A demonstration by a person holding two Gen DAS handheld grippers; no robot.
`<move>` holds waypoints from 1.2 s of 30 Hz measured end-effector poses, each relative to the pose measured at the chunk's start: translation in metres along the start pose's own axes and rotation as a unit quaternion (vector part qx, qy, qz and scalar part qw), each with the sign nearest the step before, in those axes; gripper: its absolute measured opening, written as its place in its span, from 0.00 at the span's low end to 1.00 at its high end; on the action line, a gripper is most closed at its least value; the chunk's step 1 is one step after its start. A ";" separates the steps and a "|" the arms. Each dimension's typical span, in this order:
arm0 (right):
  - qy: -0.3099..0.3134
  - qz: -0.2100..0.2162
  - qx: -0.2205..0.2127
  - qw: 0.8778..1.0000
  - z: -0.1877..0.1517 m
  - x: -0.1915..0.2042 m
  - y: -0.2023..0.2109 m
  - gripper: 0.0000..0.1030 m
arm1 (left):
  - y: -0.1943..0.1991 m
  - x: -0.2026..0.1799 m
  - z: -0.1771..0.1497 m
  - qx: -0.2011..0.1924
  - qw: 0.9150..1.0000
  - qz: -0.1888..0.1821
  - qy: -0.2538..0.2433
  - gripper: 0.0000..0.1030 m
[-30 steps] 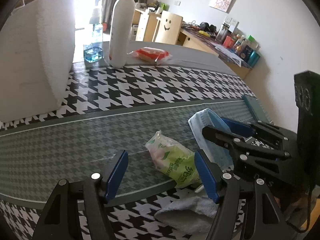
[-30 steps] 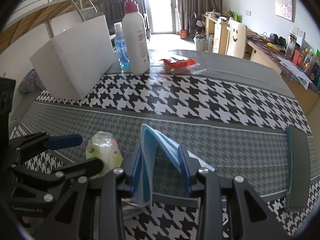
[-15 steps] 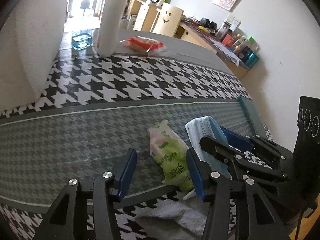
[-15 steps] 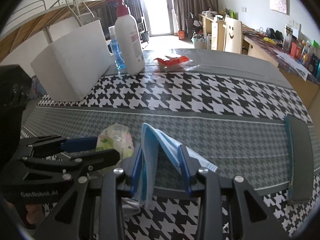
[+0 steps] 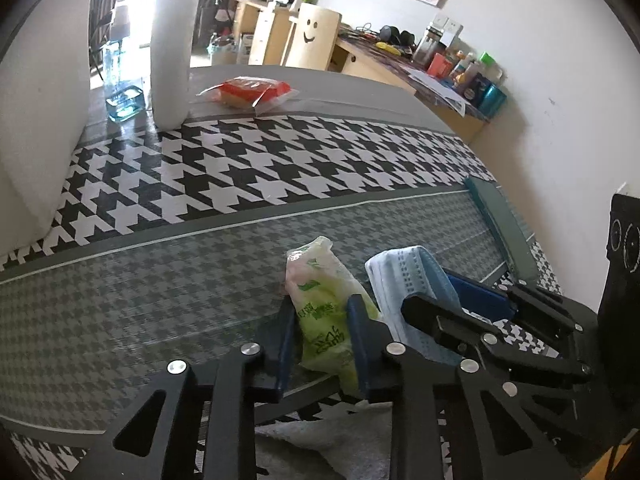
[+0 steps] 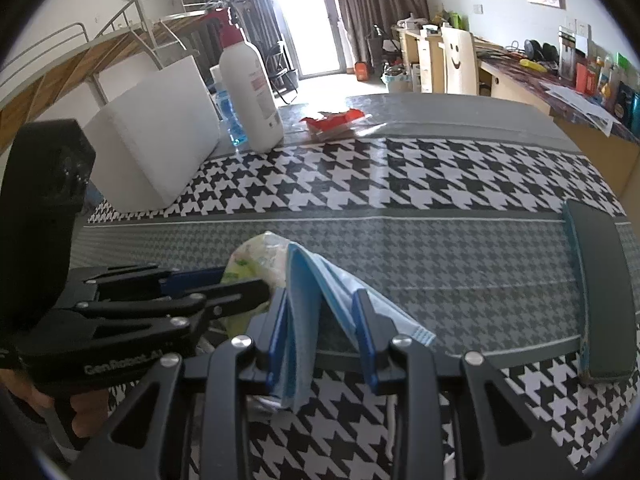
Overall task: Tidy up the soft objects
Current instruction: 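Grasp the green-printed tissue pack with the left tool and lift it, then carry the tissue pack and blue mask with both tools over the white foam box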
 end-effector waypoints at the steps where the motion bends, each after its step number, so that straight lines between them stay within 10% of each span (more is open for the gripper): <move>1: -0.001 0.000 -0.002 1.000 0.000 0.000 0.002 0.35 | 0.001 0.000 0.001 -0.002 1.000 -0.001 -0.001 0.23; 36: 0.016 -0.004 -0.112 0.994 0.005 0.033 0.091 0.35 | 0.127 -0.014 -0.011 -0.135 0.986 0.060 -0.081 0.21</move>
Point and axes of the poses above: each gripper's, at about its wrist camera, not at the fingertips, and y roughly against the way its jaws point, x to its left, z to its top, the point moved 4 cm from there along -y, roughly the way its jaws point, and after that the axes turned 12 degrees about -y, right-handed, at the moved point
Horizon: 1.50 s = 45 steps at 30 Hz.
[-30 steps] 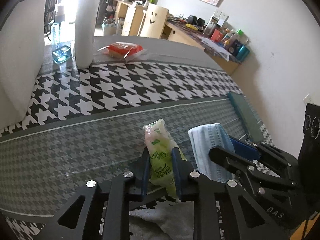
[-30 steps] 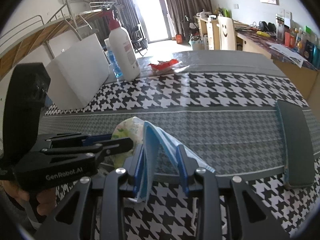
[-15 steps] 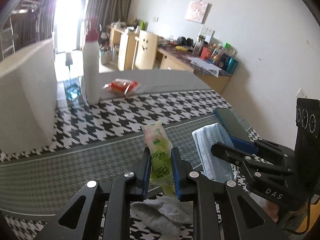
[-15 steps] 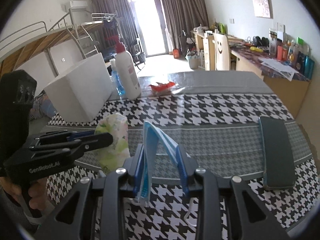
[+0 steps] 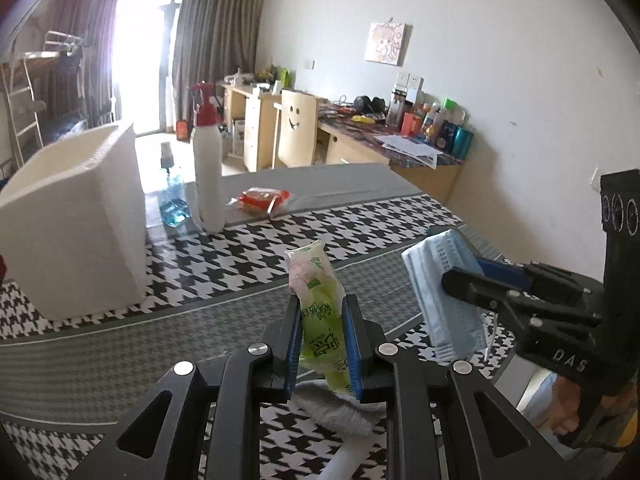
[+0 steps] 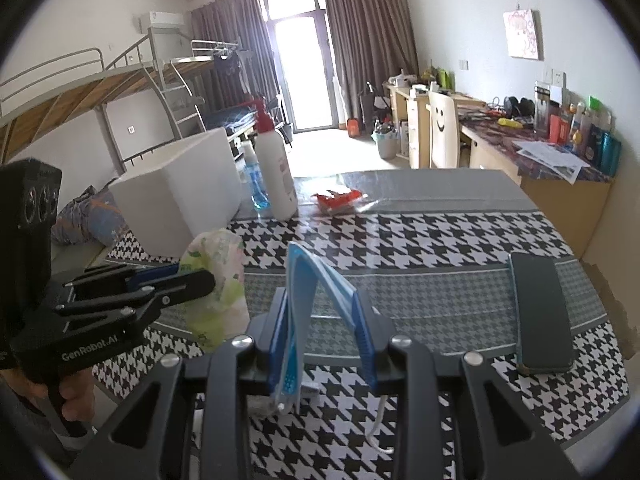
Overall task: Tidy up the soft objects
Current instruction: 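Carry the tissue pack and blue mask with both tools over the white foam box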
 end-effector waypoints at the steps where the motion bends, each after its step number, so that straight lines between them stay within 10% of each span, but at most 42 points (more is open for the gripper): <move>1: 0.000 0.000 -0.003 1.000 0.000 0.002 0.002 0.35 | 0.003 0.002 0.000 -0.003 1.000 0.004 0.000 0.21; 45: 0.043 0.032 -0.042 0.998 0.028 0.073 0.004 0.35 | 0.069 0.066 0.010 -0.066 0.993 0.097 -0.023 0.21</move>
Point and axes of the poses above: each gripper's, at about its wrist camera, not at the fingertips, and y roughly against the way its jaws point, x to its left, z to its top, the point moved 4 cm from there along -y, roughly the way its jaws point, and after that the axes turned 12 degrees about -y, right-handed, at the moved point
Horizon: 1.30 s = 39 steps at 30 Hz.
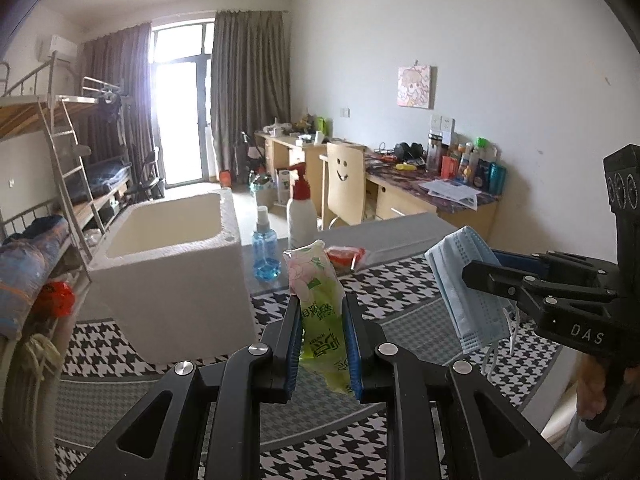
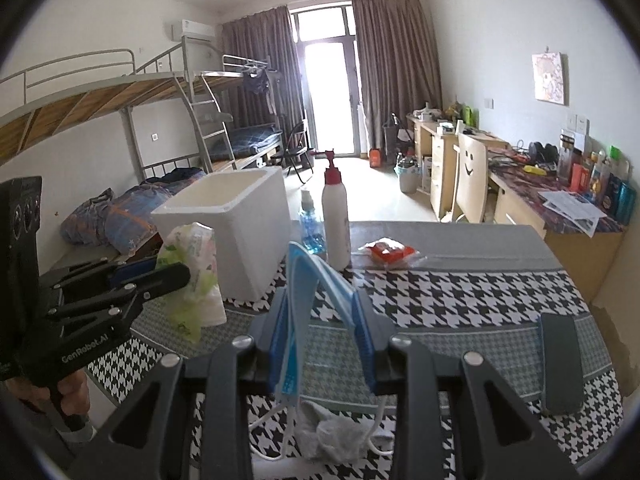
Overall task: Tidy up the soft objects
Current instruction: 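Carry the tissue pack and blue mask with both tools over the white foam box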
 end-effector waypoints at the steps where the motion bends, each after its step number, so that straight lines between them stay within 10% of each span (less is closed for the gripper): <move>1: 0.000 0.002 -0.001 1.000 0.002 0.002 -0.001 0.35 | 0.000 0.002 0.001 -0.001 1.000 0.001 -0.001 0.21; 39: 0.043 0.035 -0.009 0.998 0.043 0.060 -0.033 0.35 | 0.005 0.059 0.044 -0.042 0.998 0.053 0.000 0.21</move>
Point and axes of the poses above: each gripper's, at about its wrist camera, not at the fingertips, and y roughly against the way its jaws point, x to its left, z to its top, the point moved 4 cm from there along -y, roughly the way its jaws point, and after that the axes turned 12 degrees about -y, right-handed, at the moved point
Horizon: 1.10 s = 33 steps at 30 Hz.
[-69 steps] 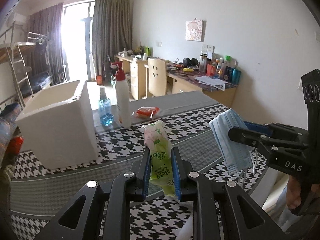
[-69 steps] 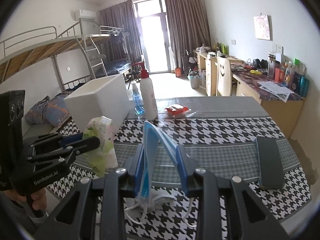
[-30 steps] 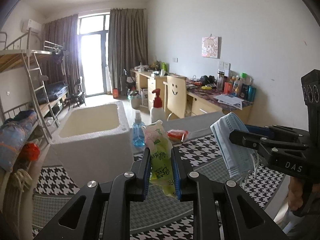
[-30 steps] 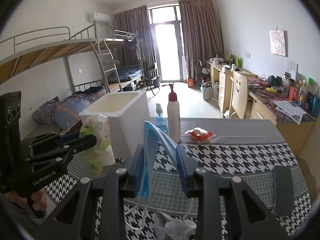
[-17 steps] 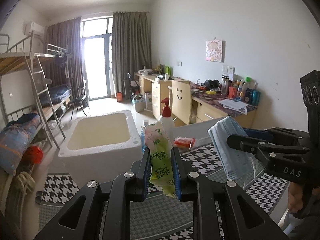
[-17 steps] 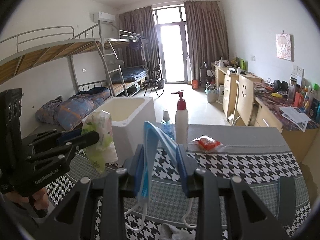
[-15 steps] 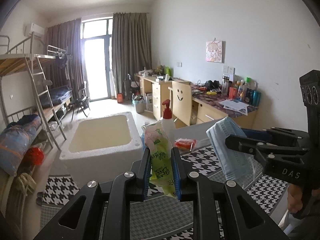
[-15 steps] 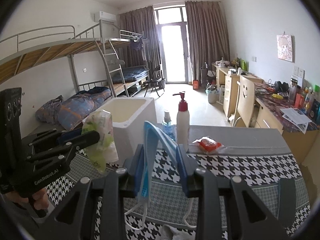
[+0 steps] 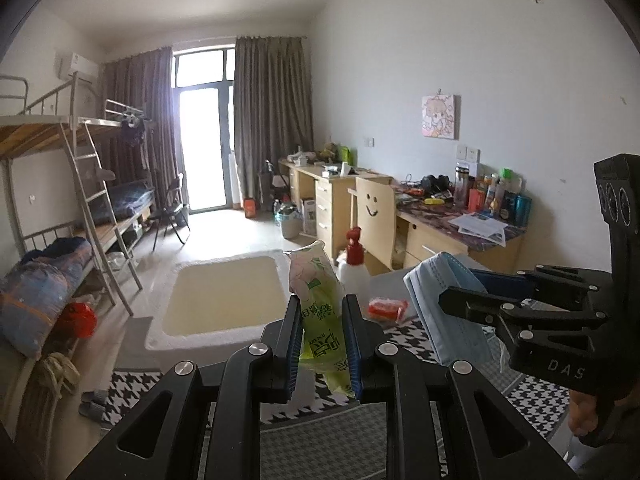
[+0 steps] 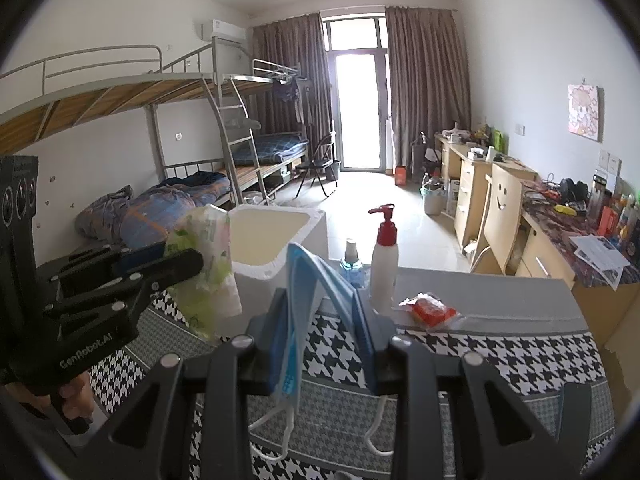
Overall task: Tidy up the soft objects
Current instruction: 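Carry the tissue pack and blue mask with both tools over the white foam box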
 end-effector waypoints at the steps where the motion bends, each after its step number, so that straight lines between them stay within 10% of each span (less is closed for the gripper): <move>1: 0.004 0.000 -0.001 1.000 0.001 0.002 -0.001 0.35 | 0.001 0.002 0.002 -0.003 1.000 0.002 0.000 0.21; 33: 0.016 0.013 -0.002 1.000 0.048 0.028 -0.038 0.35 | -0.045 0.053 0.026 0.017 0.998 0.046 0.028 0.21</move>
Point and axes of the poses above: each gripper's, at about its wrist camera, not at the fingertips, and y roughly against the way its jaws point, x to its left, z to its top, the point moved 4 cm from there along -y, roughly the way its jaws point, and after that the axes turned 12 degrees about -y, right-handed, at the moved point
